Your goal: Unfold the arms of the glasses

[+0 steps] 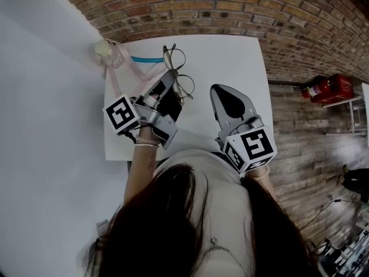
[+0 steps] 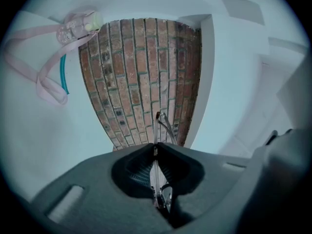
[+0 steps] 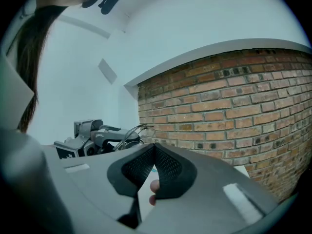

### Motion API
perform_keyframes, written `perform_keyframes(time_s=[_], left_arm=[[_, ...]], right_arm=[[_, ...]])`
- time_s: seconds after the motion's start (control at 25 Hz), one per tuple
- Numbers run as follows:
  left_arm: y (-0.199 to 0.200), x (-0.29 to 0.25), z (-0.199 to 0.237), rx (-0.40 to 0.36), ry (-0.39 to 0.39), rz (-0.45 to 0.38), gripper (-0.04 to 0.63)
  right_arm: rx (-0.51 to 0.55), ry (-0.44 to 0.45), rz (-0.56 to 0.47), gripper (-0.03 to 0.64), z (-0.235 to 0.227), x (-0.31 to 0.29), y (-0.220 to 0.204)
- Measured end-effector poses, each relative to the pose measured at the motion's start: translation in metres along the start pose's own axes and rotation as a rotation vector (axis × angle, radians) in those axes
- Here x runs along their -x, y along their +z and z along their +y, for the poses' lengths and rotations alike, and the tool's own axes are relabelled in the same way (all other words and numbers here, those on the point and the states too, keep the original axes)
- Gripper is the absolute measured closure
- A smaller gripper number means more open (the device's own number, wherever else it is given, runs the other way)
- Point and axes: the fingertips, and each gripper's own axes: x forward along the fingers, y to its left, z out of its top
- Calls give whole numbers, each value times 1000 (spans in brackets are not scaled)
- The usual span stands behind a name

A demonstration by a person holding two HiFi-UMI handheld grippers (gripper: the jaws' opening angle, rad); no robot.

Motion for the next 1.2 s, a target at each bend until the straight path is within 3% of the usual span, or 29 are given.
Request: perform_keyframes(time_s=[0.6,1.2], left_arm=[[5,-2,-1,4,-4,-14,571],[0,-4,-2,25,-23,6,571]], right_arm=[[-4,149,-8,590,30,-3,4],[6,230,7,555,54,-6,-6]])
